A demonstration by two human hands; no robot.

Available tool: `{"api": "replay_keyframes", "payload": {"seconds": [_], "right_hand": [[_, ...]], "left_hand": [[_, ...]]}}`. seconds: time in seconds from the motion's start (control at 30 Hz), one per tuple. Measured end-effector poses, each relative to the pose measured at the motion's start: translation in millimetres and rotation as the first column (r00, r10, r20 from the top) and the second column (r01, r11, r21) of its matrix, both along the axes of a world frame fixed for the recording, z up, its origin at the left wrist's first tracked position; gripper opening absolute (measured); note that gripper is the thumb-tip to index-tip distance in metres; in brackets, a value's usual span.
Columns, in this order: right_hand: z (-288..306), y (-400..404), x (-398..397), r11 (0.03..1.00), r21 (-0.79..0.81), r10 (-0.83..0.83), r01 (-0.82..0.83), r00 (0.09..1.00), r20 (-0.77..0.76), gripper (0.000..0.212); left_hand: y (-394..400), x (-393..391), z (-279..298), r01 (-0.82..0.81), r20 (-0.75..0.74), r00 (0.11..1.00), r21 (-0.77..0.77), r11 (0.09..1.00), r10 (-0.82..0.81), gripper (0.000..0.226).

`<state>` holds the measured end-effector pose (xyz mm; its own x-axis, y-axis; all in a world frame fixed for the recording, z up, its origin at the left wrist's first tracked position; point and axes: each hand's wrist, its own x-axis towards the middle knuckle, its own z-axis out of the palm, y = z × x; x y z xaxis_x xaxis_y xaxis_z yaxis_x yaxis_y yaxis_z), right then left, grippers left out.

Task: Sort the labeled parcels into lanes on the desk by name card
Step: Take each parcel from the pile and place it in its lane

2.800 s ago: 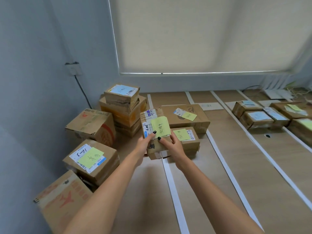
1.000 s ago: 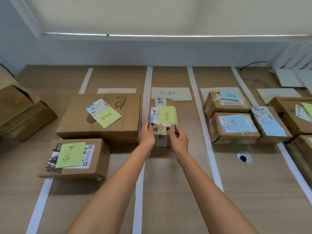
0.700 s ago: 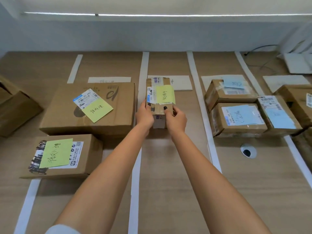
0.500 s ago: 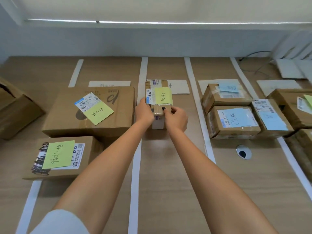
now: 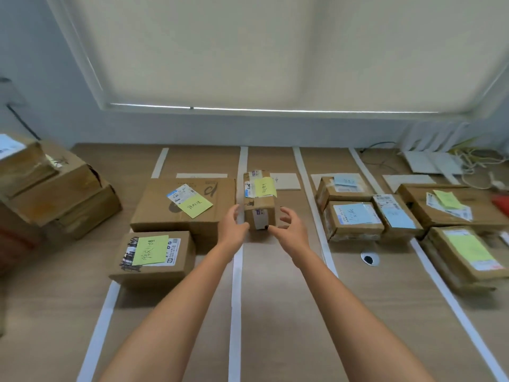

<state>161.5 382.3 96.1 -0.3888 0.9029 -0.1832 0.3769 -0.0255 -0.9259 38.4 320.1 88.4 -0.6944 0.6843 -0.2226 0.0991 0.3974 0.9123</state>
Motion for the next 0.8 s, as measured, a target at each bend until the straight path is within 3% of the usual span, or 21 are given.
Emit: {"api": "replay_keyframes", "payload": {"seconds": [0.4,0.6,0.8], "right_hand": [[39,-129,-24,0.997,0.026,0.076,-0.075,0.997,-0.023,0.066],[46,-210,-87,0.994,0.106,-0.011,0.021,0.996,-0.091,0.058],[55,-313,-186,0.995,0.043,-0.088,0.095,0.984,-0.152,0.052]], "left_hand": [[-142,-12,36,-0.001,0.113,0.993,0.125,0.992,-0.013,0.061],[-226,-76,47,0.045,0.08,0.995,0.173,0.984,-0.059,0.058],[-326,-177,64,0.149,-0.026,0.989,0.133,0.98,-0.147,0.062]]}}
